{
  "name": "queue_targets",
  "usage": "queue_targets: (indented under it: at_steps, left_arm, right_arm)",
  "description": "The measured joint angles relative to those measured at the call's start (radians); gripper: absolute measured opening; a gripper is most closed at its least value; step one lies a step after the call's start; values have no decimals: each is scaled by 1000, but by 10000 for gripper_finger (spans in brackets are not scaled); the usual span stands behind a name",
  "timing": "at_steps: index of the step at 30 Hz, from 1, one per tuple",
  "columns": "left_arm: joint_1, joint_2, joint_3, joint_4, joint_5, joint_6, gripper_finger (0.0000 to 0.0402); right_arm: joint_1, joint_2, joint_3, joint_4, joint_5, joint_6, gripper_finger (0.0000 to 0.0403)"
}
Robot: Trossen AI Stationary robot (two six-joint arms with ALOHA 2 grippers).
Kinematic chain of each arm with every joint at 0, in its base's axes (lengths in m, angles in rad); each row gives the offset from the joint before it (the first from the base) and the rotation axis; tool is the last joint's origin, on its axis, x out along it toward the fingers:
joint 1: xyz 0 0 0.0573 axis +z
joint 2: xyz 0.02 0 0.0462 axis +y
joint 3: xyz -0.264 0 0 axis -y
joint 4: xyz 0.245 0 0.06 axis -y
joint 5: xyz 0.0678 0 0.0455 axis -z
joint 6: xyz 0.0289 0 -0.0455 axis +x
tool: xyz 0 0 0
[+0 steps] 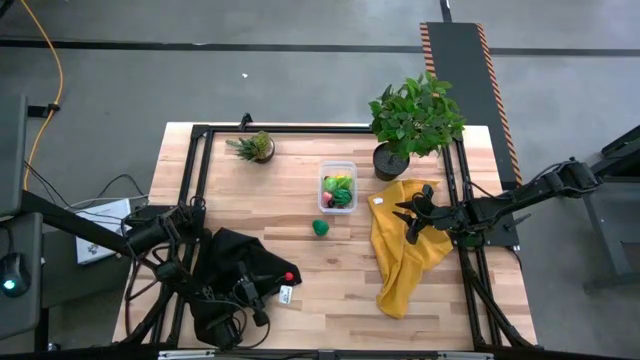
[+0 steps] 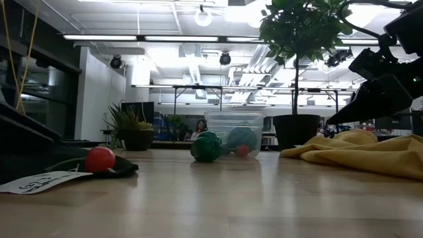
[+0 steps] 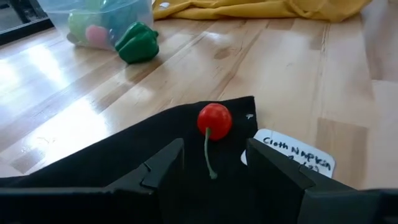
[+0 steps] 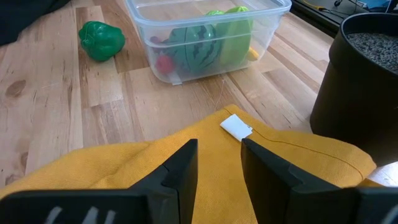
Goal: Pick and placing Produce into tupperware
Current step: Put the red cherry into the transparent bin
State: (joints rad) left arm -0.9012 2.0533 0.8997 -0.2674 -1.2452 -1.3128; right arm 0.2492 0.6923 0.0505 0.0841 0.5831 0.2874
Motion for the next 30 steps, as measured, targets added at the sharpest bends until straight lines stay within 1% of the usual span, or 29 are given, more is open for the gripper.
queue_targets:
  at_steps: [18,22,30]
  left_arm:
    - [6,0,0,39,-1,9,161]
    - [16,0,0,42,-3,47,161]
    - [33,0,0,77,5,68,161]
  right_arm:
    - [0,0,0,0,0,0,114]
    - [0,0,0,0,0,0,114]
    - [0,0,0,0,0,0,114]
